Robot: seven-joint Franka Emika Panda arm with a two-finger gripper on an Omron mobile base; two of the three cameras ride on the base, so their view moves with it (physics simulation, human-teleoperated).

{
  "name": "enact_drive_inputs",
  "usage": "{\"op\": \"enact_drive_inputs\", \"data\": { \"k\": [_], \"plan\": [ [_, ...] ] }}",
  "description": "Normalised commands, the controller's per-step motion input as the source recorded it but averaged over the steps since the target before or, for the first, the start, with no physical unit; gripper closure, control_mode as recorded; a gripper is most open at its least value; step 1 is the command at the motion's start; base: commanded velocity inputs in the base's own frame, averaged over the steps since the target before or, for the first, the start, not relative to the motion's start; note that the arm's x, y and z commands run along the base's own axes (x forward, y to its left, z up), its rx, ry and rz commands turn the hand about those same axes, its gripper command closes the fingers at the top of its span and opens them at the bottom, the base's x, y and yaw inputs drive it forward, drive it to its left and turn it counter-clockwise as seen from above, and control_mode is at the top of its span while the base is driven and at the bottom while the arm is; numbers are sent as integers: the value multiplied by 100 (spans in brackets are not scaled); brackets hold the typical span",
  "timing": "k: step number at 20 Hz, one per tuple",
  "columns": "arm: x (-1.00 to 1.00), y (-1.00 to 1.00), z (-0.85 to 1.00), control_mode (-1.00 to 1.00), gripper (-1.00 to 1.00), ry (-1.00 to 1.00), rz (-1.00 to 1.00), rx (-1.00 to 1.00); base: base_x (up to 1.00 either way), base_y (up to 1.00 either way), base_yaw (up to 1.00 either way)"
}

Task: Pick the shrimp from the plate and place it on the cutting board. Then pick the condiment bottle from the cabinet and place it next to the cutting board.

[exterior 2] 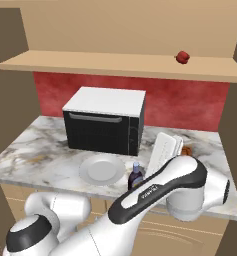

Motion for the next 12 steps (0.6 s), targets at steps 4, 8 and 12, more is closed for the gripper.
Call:
{"op": "enact_drive_inputs", "data": {
  "k": [4,8,12],
  "plan": [
    [-64,11,39,-100,-100,-32,-11,-34,0,0,0],
    [-62,34,5,-100,-100,-40,-11,-37,0,0,0],
    [-63,50,0,-100,-100,-47,-13,-42,0,0,0]
  ]
}}
